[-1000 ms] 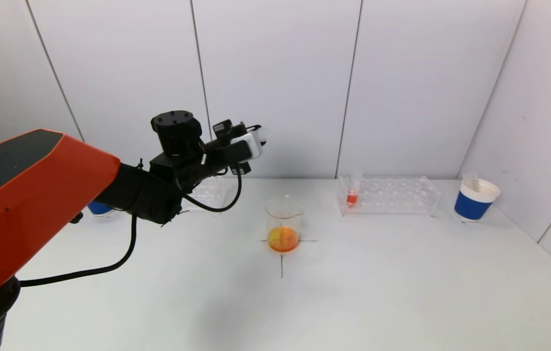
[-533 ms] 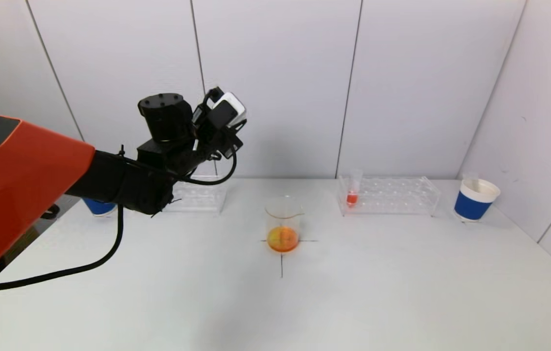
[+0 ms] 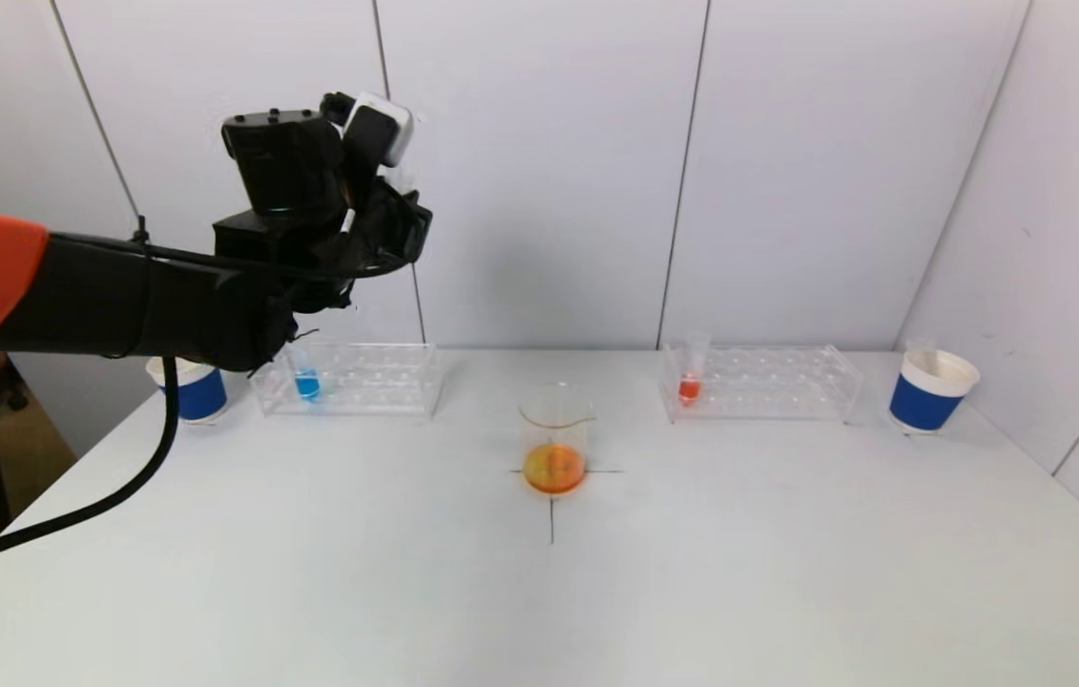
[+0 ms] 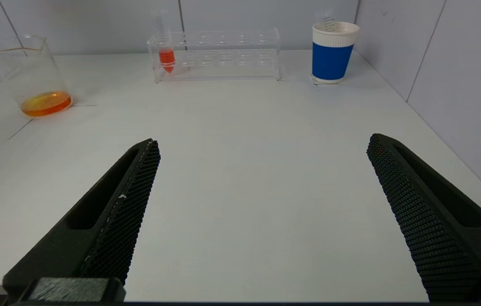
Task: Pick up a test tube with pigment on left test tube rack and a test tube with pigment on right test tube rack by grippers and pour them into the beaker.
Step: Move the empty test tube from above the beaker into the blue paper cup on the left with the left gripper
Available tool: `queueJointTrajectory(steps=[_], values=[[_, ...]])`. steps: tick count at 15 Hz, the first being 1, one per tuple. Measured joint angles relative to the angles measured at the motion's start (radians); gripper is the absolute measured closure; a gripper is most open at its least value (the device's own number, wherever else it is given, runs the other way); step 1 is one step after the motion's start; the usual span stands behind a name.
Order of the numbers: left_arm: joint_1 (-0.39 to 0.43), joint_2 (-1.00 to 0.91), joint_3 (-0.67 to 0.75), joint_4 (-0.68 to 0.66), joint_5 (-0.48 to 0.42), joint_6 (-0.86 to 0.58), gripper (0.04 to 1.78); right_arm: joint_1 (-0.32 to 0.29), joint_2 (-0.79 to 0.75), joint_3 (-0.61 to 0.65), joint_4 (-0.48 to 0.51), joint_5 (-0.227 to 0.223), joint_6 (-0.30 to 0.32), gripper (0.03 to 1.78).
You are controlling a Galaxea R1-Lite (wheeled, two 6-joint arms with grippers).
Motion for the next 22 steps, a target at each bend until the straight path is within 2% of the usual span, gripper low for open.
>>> queueJointTrajectory(steps=[3,6,10,18,22], values=[[0.016,-0.068,-0.006,0.155,0.082,-0.137,1.38,0.0,0.0,0.0,0.0,0.0,0.0,0.04],[0.076,-0.12,0.0,0.244,0.093,-0.232,1.38,0.0,0.0,0.0,0.0,0.0,0.0,0.04],[0.186,-0.153,0.03,0.249,0.092,-0.313,1.38,0.0,0.0,0.0,0.0,0.0,0.0,0.04],[0.391,-0.108,0.051,0.232,0.099,-0.369,1.38,0.0,0.0,0.0,0.0,0.0,0.0,0.04],[0.465,-0.024,0.046,0.129,0.1,-0.366,1.38,0.0,0.0,0.0,0.0,0.0,0.0,0.04]])
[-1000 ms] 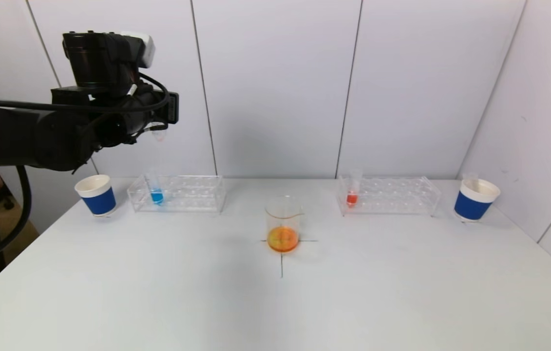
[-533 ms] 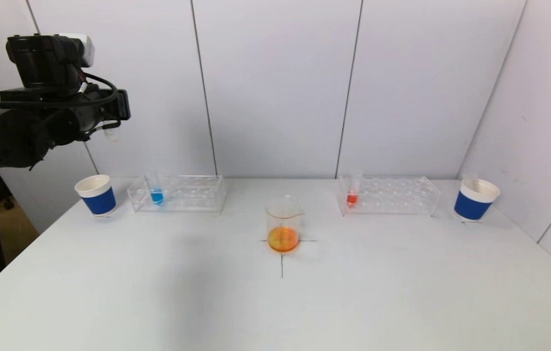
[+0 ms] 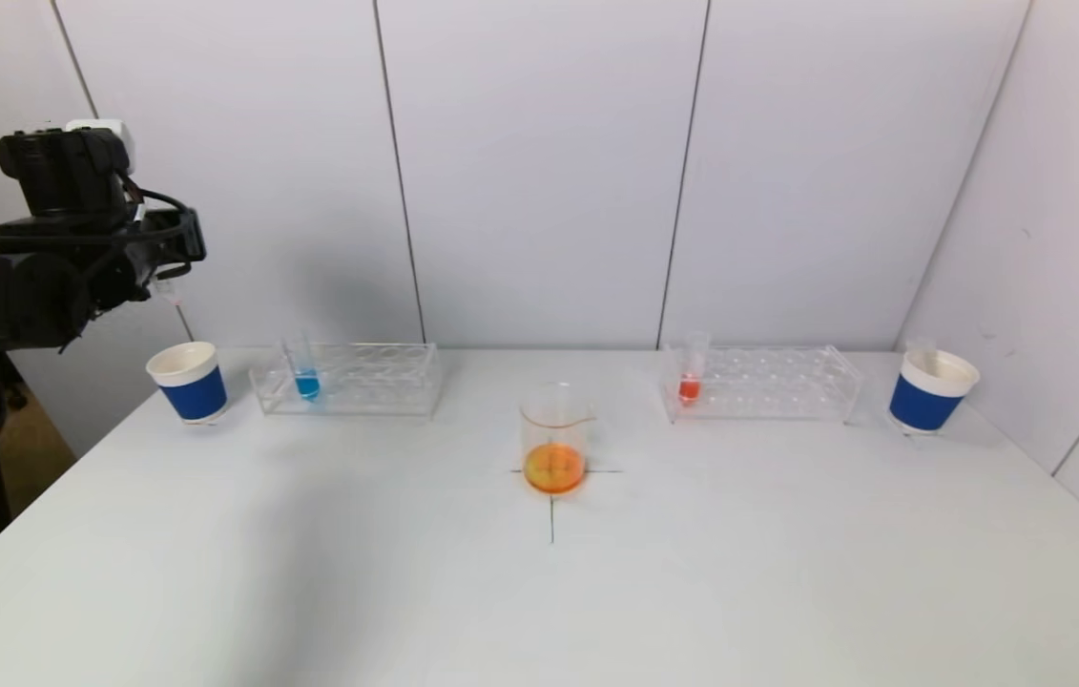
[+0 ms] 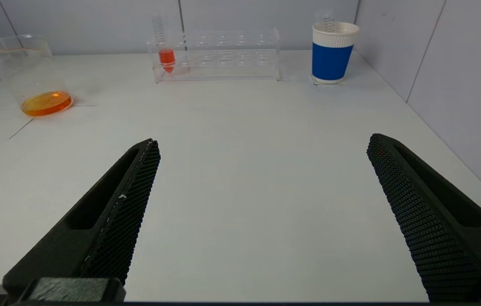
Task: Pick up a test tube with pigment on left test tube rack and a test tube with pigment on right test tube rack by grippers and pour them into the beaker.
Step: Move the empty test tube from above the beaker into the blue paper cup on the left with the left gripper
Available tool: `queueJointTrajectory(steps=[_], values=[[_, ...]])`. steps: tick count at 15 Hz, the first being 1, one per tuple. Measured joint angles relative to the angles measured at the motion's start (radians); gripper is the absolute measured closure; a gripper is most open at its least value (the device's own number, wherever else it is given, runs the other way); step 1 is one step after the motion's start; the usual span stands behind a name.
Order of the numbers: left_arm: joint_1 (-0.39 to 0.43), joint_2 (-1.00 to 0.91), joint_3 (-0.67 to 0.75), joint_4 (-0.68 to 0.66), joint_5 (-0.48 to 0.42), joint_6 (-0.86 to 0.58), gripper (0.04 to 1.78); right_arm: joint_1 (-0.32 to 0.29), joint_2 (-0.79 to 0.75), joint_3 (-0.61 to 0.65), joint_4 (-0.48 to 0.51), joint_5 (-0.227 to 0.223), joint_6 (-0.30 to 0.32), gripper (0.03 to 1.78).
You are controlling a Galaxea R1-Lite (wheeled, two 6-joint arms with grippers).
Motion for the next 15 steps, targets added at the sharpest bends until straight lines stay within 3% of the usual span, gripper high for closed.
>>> queueJointTrajectory(steps=[8,15], values=[[0.119,0.185,-0.069,-0.117,-0.007,0.005,1.38,0.0,0.0,0.0,0.0,0.0,0.0,0.04],[0.127,0.262,-0.091,-0.12,-0.062,0.003,1.38,0.0,0.0,0.0,0.0,0.0,0.0,0.04]])
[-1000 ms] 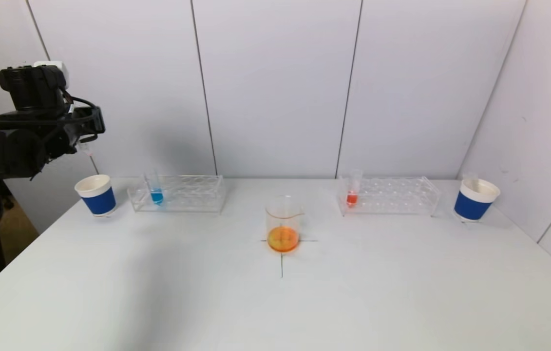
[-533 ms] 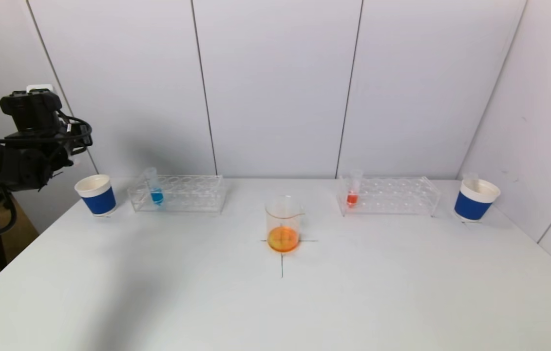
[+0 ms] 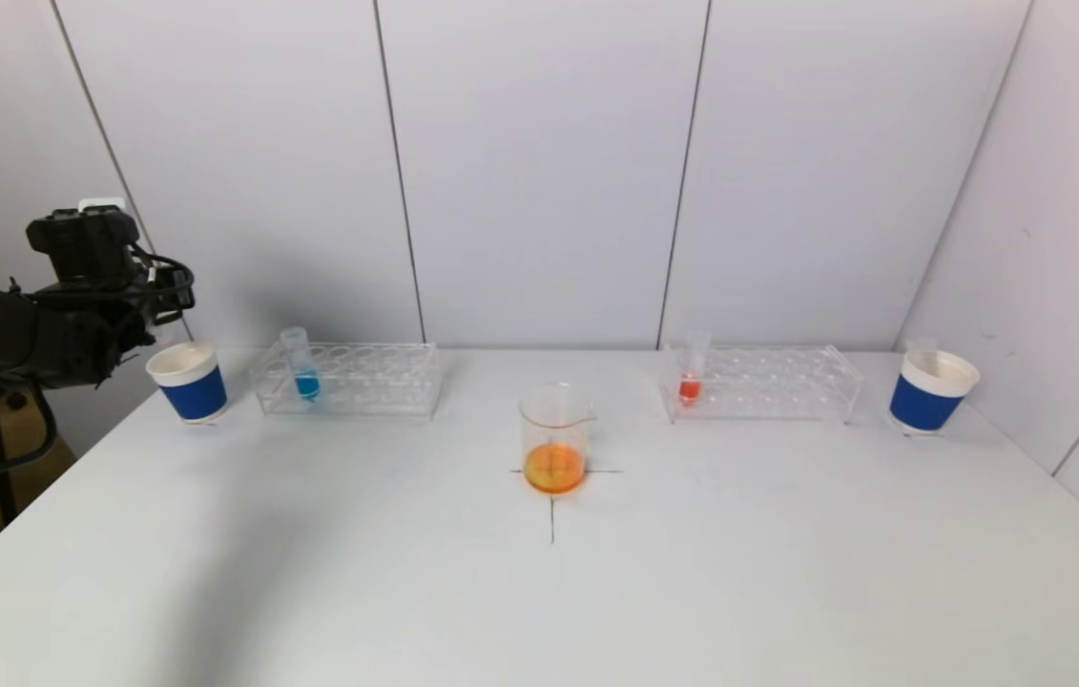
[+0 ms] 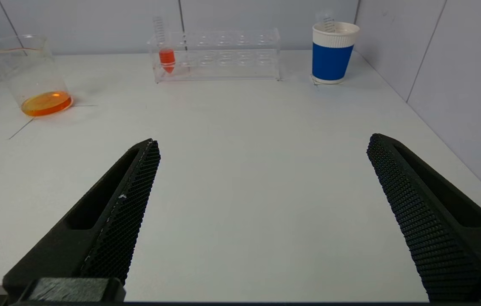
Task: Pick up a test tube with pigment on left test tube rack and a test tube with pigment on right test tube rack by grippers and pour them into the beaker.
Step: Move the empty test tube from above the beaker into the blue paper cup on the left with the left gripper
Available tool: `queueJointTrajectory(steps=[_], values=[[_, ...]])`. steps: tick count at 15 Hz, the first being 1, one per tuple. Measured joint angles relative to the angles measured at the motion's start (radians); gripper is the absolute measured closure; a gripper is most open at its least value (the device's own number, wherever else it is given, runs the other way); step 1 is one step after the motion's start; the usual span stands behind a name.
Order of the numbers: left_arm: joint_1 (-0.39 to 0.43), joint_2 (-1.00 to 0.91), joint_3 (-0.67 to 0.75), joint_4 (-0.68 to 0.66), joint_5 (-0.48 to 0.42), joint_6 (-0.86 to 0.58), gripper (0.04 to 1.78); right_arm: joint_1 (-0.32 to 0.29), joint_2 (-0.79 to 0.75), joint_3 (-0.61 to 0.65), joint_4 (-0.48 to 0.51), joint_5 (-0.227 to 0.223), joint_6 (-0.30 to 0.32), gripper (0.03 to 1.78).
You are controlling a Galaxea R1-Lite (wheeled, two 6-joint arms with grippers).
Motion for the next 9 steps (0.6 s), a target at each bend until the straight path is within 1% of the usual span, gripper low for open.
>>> queueJointTrajectory(steps=[9], values=[[-0.005,0.032,0.037,-0.009,-0.005,-0.01,1.38,0.0,0.0,0.0,0.0,0.0,0.0,0.04]])
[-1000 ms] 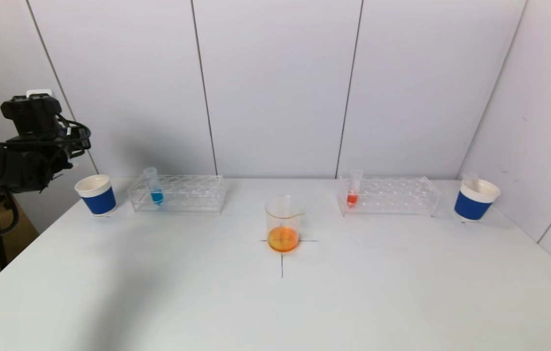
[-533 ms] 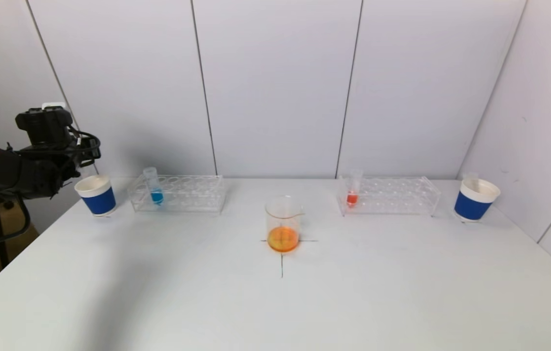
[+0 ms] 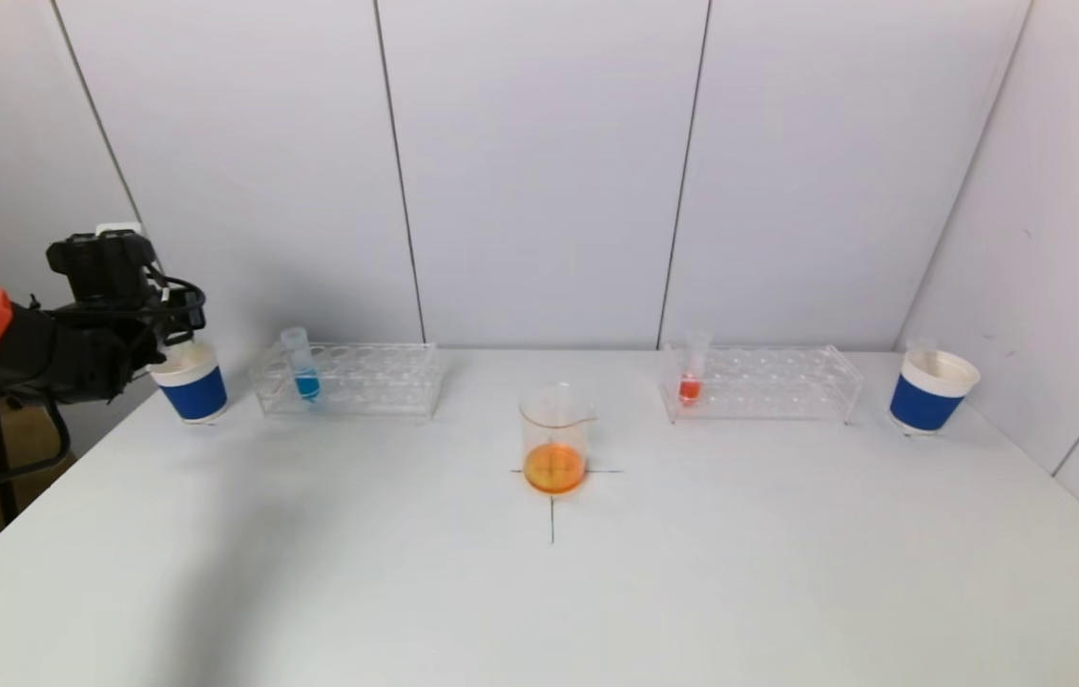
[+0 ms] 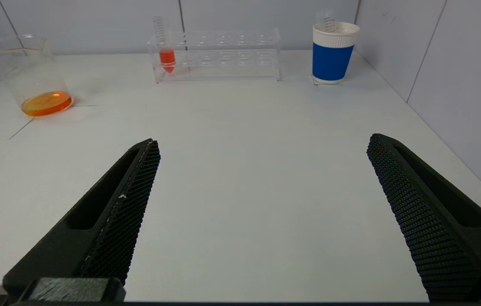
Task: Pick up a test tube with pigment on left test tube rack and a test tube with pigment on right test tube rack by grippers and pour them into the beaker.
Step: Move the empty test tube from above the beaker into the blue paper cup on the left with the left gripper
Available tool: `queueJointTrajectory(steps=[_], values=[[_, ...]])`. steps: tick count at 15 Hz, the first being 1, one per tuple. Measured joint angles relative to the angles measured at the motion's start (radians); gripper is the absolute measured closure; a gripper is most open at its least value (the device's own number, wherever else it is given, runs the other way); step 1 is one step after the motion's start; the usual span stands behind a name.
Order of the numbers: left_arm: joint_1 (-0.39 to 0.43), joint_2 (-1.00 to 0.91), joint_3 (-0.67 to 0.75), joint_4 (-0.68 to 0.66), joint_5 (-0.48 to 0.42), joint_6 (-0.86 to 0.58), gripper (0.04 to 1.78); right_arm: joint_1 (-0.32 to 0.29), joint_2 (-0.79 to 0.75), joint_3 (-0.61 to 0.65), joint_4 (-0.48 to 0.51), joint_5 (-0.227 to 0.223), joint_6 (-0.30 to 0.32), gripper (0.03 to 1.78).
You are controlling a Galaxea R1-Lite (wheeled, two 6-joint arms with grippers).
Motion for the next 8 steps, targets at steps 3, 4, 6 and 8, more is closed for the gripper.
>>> queueJointTrajectory(steps=[3,4,6,8], values=[[-0.003,0.012,0.046,-0.104,-0.008,0.013,1.38,0.0,0.0,0.0,0.0,0.0,0.0,0.04],[-0.004,0.017,0.063,-0.133,-0.008,0.014,1.38,0.0,0.0,0.0,0.0,0.0,0.0,0.04],[-0.006,0.023,0.086,-0.159,-0.008,0.014,1.38,0.0,0.0,0.0,0.0,0.0,0.0,0.04],[-0.007,0.026,0.1,-0.162,-0.008,0.013,1.38,0.0,0.0,0.0,0.0,0.0,0.0,0.04]])
